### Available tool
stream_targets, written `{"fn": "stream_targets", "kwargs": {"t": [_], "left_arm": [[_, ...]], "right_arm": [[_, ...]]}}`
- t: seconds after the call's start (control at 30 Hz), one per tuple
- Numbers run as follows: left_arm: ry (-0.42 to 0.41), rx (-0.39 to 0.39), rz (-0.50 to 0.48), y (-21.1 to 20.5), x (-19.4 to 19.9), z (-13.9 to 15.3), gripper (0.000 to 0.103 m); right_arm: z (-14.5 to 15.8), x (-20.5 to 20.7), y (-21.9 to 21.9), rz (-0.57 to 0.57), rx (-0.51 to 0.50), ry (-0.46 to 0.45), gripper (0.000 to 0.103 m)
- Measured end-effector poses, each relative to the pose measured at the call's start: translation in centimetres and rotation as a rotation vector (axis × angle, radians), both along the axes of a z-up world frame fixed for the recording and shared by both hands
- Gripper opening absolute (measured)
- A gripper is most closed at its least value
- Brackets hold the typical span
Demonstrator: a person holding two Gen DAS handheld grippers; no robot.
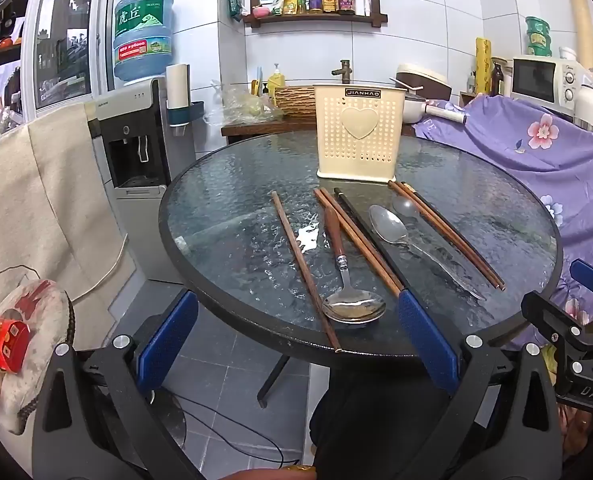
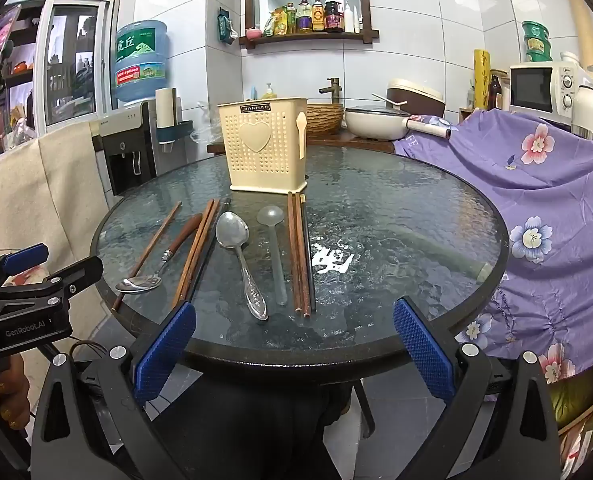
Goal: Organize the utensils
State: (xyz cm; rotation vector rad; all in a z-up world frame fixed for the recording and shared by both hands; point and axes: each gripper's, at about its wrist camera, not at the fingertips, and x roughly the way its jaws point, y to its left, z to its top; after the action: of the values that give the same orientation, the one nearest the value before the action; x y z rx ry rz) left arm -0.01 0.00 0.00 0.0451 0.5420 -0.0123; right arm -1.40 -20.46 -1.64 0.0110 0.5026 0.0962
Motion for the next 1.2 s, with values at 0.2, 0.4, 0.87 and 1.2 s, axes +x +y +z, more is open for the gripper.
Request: {"fn": "stream_targets", "kwargs": {"t": [0.2, 0.4, 0.87, 1.2], "left_arm": [[0.001, 0.0, 0.001, 0.01, 0.01, 0.0, 0.098], [0.001, 0.002, 0.0, -0.02, 0.0, -0.01, 0.098], [0.0, 0.001, 0.001, -0.01, -0.01, -0.01, 0.098], [0.008, 0.001, -0.006, -0.2, -0.18, -0.17, 0.098]], "right_arm": [[-0.03, -0.01, 0.01, 0.0, 0.0, -0.002, 0.097], [-0.06, -0.02, 0.01, -0.001, 0.0, -0.002, 0.097], [-0.06, 0.07, -0.01, 0.0, 0.0, 0.0, 0.097], [-0.02, 0.09, 0.02, 0.0, -0.001, 0.0, 0.097]]}}
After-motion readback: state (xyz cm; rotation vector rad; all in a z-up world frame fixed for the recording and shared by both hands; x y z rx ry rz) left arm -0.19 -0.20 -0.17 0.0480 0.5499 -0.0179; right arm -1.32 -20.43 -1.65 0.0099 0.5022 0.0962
